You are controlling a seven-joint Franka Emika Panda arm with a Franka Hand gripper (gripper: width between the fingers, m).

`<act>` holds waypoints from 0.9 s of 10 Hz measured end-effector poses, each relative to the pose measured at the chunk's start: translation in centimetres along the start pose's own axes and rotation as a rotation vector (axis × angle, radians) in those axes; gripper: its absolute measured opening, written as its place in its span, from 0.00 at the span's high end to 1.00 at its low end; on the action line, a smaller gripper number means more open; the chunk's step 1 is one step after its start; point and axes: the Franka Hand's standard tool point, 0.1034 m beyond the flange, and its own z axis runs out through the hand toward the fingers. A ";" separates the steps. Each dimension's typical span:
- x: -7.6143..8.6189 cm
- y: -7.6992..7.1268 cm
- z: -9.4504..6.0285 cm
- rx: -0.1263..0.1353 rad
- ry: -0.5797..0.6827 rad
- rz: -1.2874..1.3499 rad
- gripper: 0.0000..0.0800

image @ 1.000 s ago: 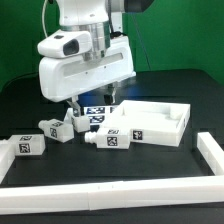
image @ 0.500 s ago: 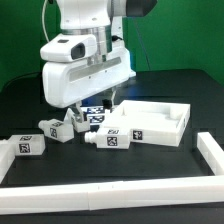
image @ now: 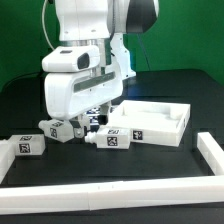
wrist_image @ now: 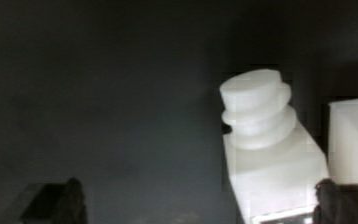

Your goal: Assemble one leg

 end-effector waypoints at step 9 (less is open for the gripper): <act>1.3 -0.4 1.0 0.005 0.006 0.039 0.19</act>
Offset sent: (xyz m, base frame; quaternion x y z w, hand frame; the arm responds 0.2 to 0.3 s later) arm 0.0063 0.0226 -0.0092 0.0022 0.0032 0.0163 0.9999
